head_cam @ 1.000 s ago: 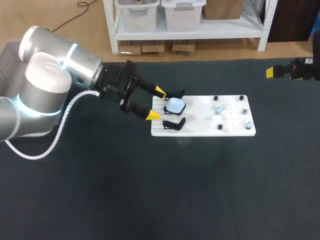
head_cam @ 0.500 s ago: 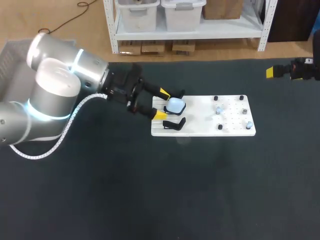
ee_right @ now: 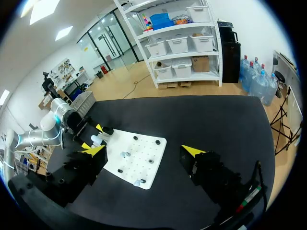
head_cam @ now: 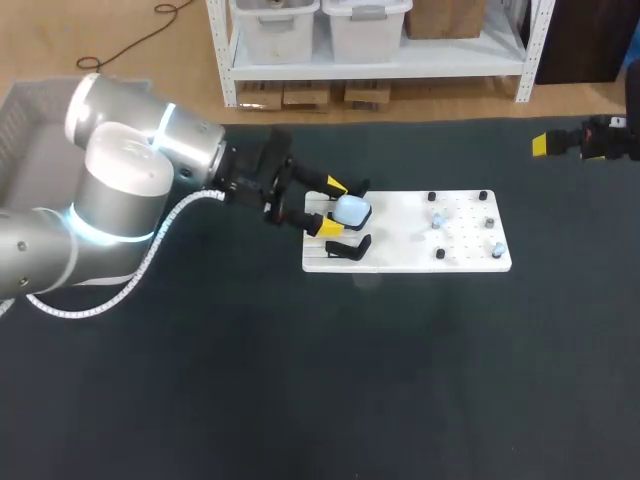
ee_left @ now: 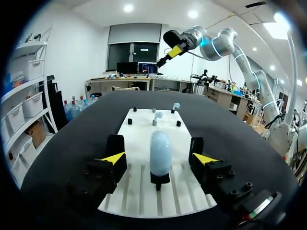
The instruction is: Pick up each earbud case from the left stands, insert the matching earbuds, close the lid, and place the case in the box.
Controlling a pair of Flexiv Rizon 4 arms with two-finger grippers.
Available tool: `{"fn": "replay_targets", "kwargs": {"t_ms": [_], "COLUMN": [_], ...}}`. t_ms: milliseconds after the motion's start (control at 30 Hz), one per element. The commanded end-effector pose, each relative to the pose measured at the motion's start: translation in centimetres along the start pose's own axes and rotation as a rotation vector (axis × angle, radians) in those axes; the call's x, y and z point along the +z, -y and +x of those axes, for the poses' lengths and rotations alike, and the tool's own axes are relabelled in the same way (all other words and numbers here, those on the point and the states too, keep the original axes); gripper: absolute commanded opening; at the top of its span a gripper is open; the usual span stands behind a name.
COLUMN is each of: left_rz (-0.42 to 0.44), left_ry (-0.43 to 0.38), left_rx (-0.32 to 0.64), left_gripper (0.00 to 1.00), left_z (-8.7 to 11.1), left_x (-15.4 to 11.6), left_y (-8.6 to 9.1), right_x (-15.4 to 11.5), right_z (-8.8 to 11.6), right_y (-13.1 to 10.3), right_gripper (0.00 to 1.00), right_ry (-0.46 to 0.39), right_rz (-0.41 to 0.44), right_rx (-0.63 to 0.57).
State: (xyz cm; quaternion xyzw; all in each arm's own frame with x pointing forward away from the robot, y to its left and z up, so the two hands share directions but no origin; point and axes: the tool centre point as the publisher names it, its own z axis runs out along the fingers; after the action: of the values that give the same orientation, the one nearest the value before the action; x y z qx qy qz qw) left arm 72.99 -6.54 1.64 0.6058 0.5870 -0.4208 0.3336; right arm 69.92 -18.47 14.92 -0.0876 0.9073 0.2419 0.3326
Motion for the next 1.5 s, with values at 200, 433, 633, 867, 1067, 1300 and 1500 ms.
{"fn": "replay_targets", "kwargs": {"t_ms": [200,433,633,867,1067,1300,1500], "left_rz": [-0.004,-0.005,-0.011,-0.012,-0.008,-0.011,-0.004], "left_ry": [0.000,0.002,0.009,0.019,0.020,0.027,0.028], "left_rx": [-0.002,-0.006,-0.013,-0.017,-0.017,-0.021,-0.020], "left_gripper": [0.78,0.65,0.63,0.61,0.60,0.35,0.00], "left_z": [0.48,0.51,0.44,0.31,0.24,0.04,0.14], "left_x": [0.32,0.63,0.76,0.87,0.91,1.00,1.17], "left_y": [-0.47,-0.63,-0.82,-0.84,-0.85,-1.02,-0.52], "right_x": [-0.02,-0.02,-0.02,-0.02,-0.02,-0.02,-0.02], "right_z": [-0.01,-0.01,-0.01,-0.01,-0.01,-0.01,-0.01], "right_y": [-0.04,-0.04,-0.04,-0.04,-0.04,-0.04,-0.04], "right_gripper": [1.00,1.00,1.00,1.00,1.00,1.00,1.00], "right_ry": [-0.001,-0.001,-0.001,-0.001,-0.001,-0.001,-0.001], "right_rz": [0.001,0.001,0.001,0.001,0.001,0.001,0.001], "right_rx": [0.000,0.000,0.000,0.000,0.000,0.000,0.000]}}
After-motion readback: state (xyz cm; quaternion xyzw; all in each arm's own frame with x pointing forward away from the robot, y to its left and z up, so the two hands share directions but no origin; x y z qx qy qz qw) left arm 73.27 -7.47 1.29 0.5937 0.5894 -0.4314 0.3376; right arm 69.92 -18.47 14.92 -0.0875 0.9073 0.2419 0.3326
